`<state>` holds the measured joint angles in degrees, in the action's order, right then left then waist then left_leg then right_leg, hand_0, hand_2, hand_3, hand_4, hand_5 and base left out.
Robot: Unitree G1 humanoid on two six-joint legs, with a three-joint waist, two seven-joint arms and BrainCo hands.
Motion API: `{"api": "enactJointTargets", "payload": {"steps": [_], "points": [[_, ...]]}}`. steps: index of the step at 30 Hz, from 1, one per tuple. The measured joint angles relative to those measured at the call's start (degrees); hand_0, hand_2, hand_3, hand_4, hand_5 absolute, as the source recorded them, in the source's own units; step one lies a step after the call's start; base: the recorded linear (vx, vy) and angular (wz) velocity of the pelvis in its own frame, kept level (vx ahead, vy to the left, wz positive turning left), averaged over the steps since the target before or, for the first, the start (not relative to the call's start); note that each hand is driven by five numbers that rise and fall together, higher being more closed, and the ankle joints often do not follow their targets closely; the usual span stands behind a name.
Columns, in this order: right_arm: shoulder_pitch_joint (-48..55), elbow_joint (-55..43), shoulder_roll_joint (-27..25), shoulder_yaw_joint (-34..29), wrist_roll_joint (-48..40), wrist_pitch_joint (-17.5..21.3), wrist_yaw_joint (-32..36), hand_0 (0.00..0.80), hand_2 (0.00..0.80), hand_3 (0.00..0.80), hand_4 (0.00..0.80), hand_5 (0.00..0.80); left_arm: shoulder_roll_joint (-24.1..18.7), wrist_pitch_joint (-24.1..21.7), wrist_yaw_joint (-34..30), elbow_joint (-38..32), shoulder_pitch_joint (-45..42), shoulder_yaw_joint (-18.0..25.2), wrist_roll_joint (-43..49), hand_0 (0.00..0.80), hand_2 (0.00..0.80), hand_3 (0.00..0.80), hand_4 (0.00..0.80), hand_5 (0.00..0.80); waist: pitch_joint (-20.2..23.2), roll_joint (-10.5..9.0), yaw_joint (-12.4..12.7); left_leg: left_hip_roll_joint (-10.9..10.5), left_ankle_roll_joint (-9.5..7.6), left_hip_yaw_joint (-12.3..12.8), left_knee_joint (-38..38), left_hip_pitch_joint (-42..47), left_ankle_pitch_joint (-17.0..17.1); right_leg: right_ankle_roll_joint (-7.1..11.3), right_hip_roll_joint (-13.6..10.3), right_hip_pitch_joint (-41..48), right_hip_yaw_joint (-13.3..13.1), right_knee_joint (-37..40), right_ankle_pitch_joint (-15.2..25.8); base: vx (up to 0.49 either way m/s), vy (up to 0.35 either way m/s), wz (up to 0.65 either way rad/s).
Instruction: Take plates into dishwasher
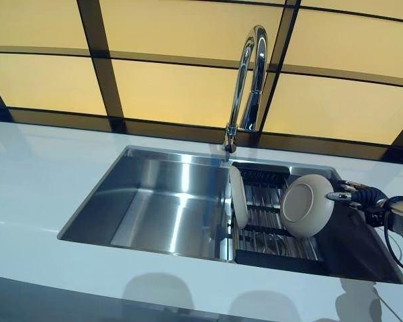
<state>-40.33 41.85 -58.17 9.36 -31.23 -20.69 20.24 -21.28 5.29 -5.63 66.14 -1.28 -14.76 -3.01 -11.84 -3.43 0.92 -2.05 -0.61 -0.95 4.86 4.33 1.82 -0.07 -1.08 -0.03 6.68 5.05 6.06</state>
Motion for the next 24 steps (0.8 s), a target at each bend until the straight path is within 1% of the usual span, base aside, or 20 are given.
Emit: {"api": "enactJointTargets", "payload": {"steps": [13, 17, 18, 19, 20, 24], "points": [[0.00, 0.02, 1.21, -0.07, -4.03, -2.13, 3.49, 0.000, 0.000, 0.000, 0.000, 0.000, 0.00, -0.09, 0.02, -0.01, -0.02, 0.00, 0.00, 0.000, 0.000, 0.000, 0.000, 0.000, 0.00, 0.00, 0.04, 0.00, 0.00, -0.03, -0.01, -0.01, 0.00, -0.02, 0.00, 0.01, 0.08, 0.00, 0.02, 0.000, 0.000, 0.00], [-0.05, 0.06, 1.54, -0.07, -4.45, -2.85, 5.28, 0.000, 0.000, 0.000, 0.000, 0.000, 0.00, -0.93, 0.02, -0.01, 0.00, -0.01, 0.01, 0.000, 0.000, 0.000, 0.000, 0.000, 0.01, -0.01, 0.07, 0.00, 0.00, -0.05, -0.01, 0.00, 0.01, -0.02, -0.01, 0.04, 0.11, 0.00, 0.02, 0.000, 0.000, 0.00], [-0.06, 0.07, 1.56, -0.07, -4.43, -3.51, 6.29, 0.320, 0.320, 0.320, 0.320, 0.320, 0.00, -1.00, 0.02, -0.05, -0.01, 0.02, 0.01, 0.000, 0.000, 0.000, 0.000, 0.000, 0.01, -0.01, 0.09, 0.00, 0.00, -0.11, -0.01, 0.05, 0.01, -0.03, -0.01, 0.10, 0.13, -0.01, 0.02, 0.000, 0.000, 0.00], [-0.09, 0.07, 1.56, -0.10, -4.40, -3.58, 7.16, 0.722, 0.722, 0.722, 0.722, 0.722, 0.00, -1.00, 0.02, -0.05, -0.02, 0.02, 0.01, 0.000, 0.000, 0.000, 0.000, 0.000, 0.01, -0.01, 0.06, 0.00, 0.00, -0.15, -0.01, 0.07, 0.01, -0.03, -0.01, 0.15, 0.13, 0.00, 0.02, 0.000, 0.000, 0.00], [-0.16, 0.06, 1.56, -0.11, -4.36, -3.66, 8.11, 0.800, 0.800, 0.800, 0.800, 0.800, 0.00, -0.98, 0.02, -0.05, -0.02, 0.01, 0.00, 0.000, 0.000, 0.000, 0.000, 0.000, 0.02, -0.03, 0.07, 0.00, 0.00, -0.28, -0.01, 0.06, 0.01, -0.02, -0.02, 0.19, 0.14, 0.00, 0.02, 0.000, 0.000, 0.00], [-0.16, 0.08, 2.87, 0.40, -4.14, -4.38, 9.67, 0.800, 0.800, 0.800, 0.800, 0.800, 0.00, -0.99, 0.01, -0.13, -0.01, 0.00, 0.00, 0.000, 0.000, 0.000, 0.000, 0.000, 0.02, -0.03, 0.12, 0.00, 0.01, -0.51, 0.00, 0.03, 0.00, 0.15, -0.03, 0.34, 0.25, 0.02, -0.10, 0.000, 0.000, 0.00]]}}
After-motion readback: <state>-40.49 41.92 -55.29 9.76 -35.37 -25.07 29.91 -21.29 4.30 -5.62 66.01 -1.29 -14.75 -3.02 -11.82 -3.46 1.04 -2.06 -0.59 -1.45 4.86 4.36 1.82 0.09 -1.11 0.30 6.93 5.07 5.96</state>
